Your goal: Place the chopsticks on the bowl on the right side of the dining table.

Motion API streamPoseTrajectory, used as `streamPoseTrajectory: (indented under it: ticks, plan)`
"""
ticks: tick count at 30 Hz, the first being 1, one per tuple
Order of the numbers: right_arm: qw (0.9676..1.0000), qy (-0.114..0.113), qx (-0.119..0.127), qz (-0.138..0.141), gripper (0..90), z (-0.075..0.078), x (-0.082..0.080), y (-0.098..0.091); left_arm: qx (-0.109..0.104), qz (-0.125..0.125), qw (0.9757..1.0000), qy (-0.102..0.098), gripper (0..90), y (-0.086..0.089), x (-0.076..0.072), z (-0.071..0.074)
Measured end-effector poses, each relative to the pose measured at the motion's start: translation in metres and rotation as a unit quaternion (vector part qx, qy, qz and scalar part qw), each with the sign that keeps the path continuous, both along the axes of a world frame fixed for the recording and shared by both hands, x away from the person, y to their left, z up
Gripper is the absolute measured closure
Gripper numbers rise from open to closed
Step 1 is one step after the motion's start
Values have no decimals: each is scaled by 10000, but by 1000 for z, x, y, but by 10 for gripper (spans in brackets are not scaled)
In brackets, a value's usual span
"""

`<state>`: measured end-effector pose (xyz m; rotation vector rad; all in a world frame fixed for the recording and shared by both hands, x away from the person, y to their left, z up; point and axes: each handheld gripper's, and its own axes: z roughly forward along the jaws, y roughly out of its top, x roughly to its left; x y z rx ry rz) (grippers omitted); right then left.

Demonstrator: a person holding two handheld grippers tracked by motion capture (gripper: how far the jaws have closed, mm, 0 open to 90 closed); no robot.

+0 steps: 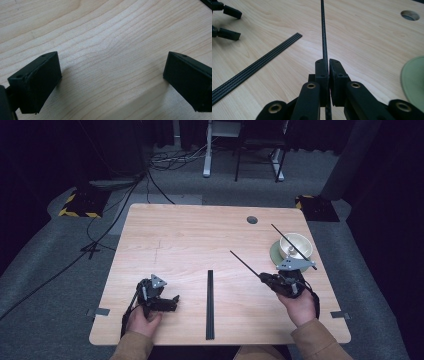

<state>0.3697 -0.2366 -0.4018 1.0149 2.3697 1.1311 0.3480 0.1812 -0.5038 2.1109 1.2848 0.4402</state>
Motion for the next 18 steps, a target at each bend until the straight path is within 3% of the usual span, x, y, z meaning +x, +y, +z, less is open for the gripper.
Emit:
streamPoseTrajectory:
  ticks: [18]
  plan:
    - [9987,-356,-30,-367,858,47,31,-43,15,43,10000,-21,18,1,-2,0]
